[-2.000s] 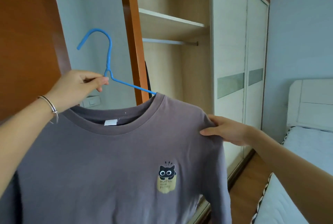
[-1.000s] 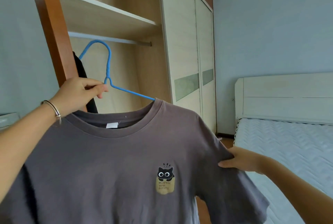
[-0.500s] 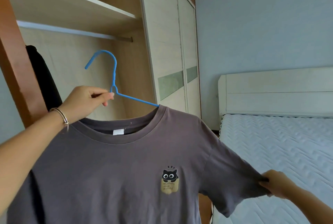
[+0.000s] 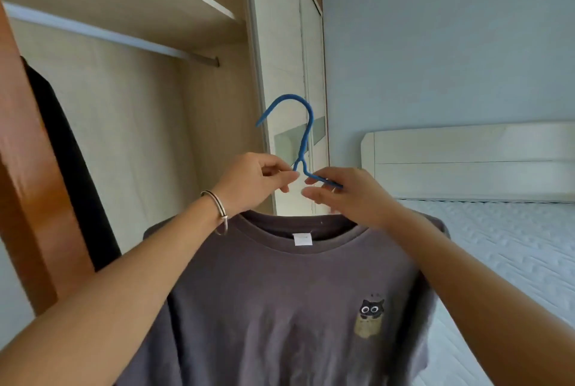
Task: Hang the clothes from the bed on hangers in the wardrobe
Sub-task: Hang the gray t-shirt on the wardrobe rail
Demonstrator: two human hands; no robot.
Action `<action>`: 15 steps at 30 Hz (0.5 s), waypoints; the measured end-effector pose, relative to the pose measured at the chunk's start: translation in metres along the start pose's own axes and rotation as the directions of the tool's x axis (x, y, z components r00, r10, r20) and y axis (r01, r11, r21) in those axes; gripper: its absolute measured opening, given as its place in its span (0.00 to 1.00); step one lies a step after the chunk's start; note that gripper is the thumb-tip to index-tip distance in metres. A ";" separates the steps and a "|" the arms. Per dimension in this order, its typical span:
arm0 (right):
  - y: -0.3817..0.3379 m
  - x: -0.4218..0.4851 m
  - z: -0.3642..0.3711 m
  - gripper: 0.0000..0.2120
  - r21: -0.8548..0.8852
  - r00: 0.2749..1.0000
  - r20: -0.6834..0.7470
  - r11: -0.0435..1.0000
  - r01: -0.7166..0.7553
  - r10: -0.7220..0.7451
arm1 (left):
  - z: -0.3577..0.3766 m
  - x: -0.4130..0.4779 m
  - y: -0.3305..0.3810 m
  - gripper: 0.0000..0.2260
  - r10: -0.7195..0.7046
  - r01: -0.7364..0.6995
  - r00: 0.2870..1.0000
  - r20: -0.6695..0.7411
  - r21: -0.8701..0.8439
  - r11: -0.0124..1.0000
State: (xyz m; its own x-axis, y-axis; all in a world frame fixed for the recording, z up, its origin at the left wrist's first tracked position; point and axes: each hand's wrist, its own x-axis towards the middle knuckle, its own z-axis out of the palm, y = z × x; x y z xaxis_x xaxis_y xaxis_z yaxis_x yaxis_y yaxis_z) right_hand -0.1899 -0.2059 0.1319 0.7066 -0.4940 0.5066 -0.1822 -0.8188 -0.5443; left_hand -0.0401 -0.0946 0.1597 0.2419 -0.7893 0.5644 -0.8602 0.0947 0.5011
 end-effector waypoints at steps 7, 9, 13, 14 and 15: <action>-0.010 0.037 0.014 0.10 -0.049 0.992 -0.121 0.998 -0.043 0.037 | -0.045 -0.013 -0.060 0.04 -0.119 0.114 0.992 -0.042 -0.091 0.989; -0.010 0.044 0.016 0.10 -0.061 0.987 -0.153 0.996 -0.062 0.052 | -0.052 -0.022 -0.082 0.08 -0.175 0.175 0.984 0.023 0.010 0.985; -0.011 0.061 0.020 0.07 -0.057 0.985 -0.166 0.997 -0.048 0.038 | -0.047 -0.024 -0.106 0.08 -0.130 0.129 0.991 0.016 0.088 0.988; -0.011 0.065 0.022 0.06 -0.067 0.986 -0.165 0.997 -0.044 0.033 | -0.045 -0.020 -0.110 0.08 -0.107 0.108 0.994 -0.017 0.089 0.990; -0.009 0.071 0.023 0.06 -0.073 0.986 -0.163 0.996 -0.044 0.031 | -0.044 -0.016 -0.113 0.08 -0.091 0.095 0.995 -0.050 0.080 0.992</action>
State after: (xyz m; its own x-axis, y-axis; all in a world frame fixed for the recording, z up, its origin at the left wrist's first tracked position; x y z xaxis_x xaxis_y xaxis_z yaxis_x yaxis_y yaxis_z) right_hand -0.1228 -0.2266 0.1574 0.5799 -0.5604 0.5913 -0.2627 -0.8157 -0.5154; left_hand 0.0726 -0.0664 0.1232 0.3415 -0.7631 0.5487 -0.8664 -0.0293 0.4986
